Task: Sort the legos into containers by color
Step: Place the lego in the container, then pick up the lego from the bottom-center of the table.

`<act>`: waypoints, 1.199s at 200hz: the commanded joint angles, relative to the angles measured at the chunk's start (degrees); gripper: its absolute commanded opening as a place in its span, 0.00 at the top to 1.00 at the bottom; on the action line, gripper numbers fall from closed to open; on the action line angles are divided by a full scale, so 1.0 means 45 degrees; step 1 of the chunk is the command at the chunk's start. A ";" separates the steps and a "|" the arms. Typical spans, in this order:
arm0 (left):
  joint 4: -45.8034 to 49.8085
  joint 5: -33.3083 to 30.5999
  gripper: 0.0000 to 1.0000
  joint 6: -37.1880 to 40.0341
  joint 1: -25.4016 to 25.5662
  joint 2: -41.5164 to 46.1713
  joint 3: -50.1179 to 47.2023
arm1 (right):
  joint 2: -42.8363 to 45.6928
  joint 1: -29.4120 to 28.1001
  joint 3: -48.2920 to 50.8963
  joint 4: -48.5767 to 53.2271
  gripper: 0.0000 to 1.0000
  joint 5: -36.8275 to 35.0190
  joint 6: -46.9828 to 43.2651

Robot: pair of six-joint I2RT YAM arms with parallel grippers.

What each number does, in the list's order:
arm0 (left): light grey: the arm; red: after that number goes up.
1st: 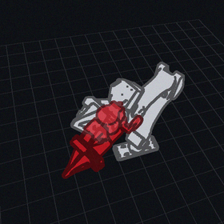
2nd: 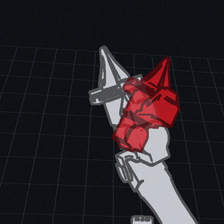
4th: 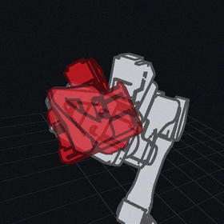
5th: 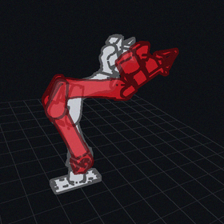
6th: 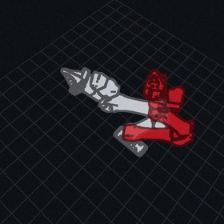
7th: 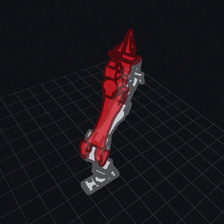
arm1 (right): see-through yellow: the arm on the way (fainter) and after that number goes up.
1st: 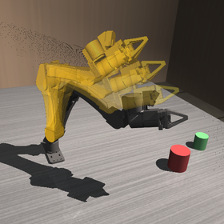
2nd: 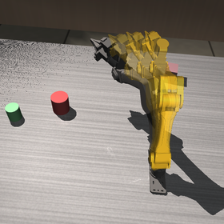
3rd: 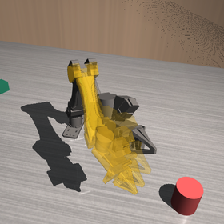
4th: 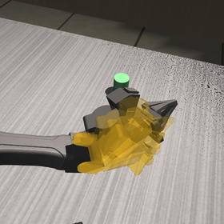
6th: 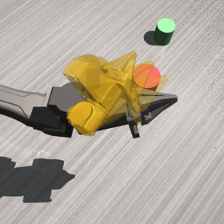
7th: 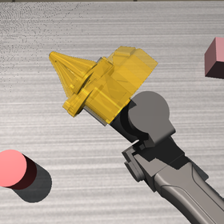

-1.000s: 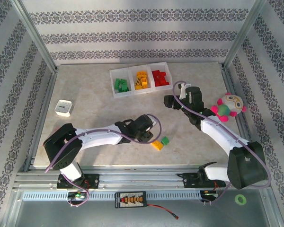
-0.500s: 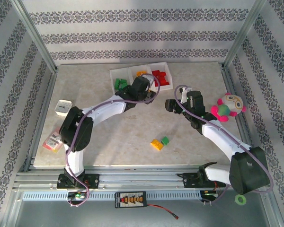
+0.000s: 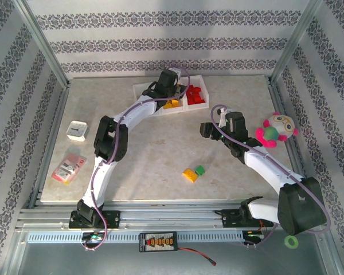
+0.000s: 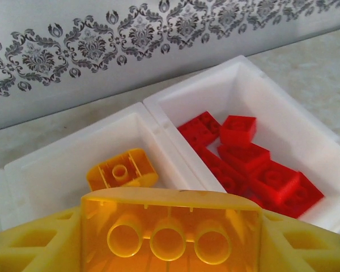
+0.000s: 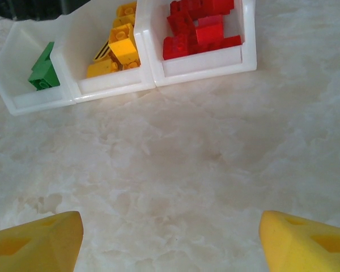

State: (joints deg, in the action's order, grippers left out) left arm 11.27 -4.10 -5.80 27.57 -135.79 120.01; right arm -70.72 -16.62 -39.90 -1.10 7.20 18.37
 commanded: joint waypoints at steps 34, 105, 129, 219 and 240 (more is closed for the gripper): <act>0.0675 -0.0166 0.39 0.0794 -0.0417 -0.1347 0.1672 | -0.0083 -0.0152 0.0410 -0.0214 0.19 0.0274 0.0321; 0.0869 0.0163 0.00 0.1414 -0.0409 0.0544 0.0307 | 0.0033 -0.1101 0.0519 0.0351 0.17 0.0153 0.0408; -0.0373 0.0561 0.01 0.1322 -0.0400 0.2153 -0.1955 | 0.0340 -0.1586 0.0698 0.0996 0.17 -0.0256 0.0646; -0.6141 0.1400 0.01 0.2928 0.1133 0.9426 -1.3189 | 0.0060 -0.4470 0.0068 0.6123 0.20 -0.2962 0.1499; -0.6654 0.1099 0.01 0.3418 0.1939 1.1037 -1.5206 | -0.0391 -0.4846 -0.0014 0.6430 0.23 -0.2623 0.1579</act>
State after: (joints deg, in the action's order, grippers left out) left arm -10.74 1.34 4.51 32.80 -92.84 59.59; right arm -70.43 -36.73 -38.17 22.13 -3.07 23.83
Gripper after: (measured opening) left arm 0.993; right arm 0.783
